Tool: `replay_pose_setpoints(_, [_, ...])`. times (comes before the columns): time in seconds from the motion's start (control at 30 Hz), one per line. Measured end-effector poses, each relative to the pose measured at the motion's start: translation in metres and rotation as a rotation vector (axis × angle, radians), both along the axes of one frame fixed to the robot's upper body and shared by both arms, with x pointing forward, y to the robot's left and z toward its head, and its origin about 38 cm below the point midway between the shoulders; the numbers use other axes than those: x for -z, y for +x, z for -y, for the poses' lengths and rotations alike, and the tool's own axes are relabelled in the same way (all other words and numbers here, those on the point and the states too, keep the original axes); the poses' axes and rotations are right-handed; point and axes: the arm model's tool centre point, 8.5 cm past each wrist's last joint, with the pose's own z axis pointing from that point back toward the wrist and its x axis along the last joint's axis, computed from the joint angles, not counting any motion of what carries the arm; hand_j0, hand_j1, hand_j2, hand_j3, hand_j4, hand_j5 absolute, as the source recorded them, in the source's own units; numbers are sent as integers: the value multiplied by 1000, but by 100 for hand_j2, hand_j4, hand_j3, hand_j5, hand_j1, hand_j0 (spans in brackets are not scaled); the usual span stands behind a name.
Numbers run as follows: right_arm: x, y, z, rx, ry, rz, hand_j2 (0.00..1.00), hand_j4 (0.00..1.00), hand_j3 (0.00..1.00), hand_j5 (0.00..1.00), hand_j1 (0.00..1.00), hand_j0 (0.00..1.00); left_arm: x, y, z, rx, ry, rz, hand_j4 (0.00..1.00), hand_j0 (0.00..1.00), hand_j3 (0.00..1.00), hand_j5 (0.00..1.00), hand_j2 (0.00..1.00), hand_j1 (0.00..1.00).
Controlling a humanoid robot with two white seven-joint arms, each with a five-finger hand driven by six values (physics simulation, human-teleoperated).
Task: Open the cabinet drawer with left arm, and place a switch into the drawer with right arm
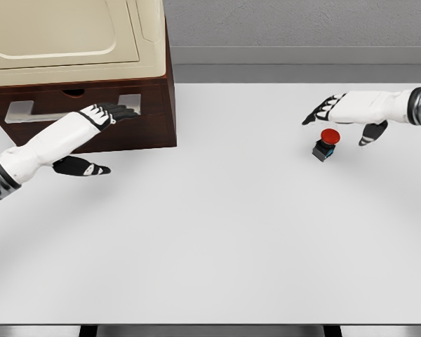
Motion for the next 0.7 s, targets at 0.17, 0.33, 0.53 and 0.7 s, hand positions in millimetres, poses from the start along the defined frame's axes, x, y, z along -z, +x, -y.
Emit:
replay_pose_setpoints(0.17, [12,3,1,13,-16,-26,100,100,100,100,100,100,3,3,-6,-19,4,-8,100,100,100,100,100,100])
replay_pose_setpoints(0.33, [23,6,-1,19,-33,-44,100,100,100,100,100,100,7,3,-8,-27,-2,-22,100,100,100,100,100,100])
replay_pose_setpoints(0.53, [28,9,-2,25,-43,-55,100,100,100,100,100,100,15,-2,-9,-29,-19,-43,100,100,100,100,100,100])
replay_pose_setpoints(0.7, [29,13,-1,40,-44,-58,100,100,100,100,100,100,13,-3,-10,-27,-13,-39,100,100,100,100,100,100])
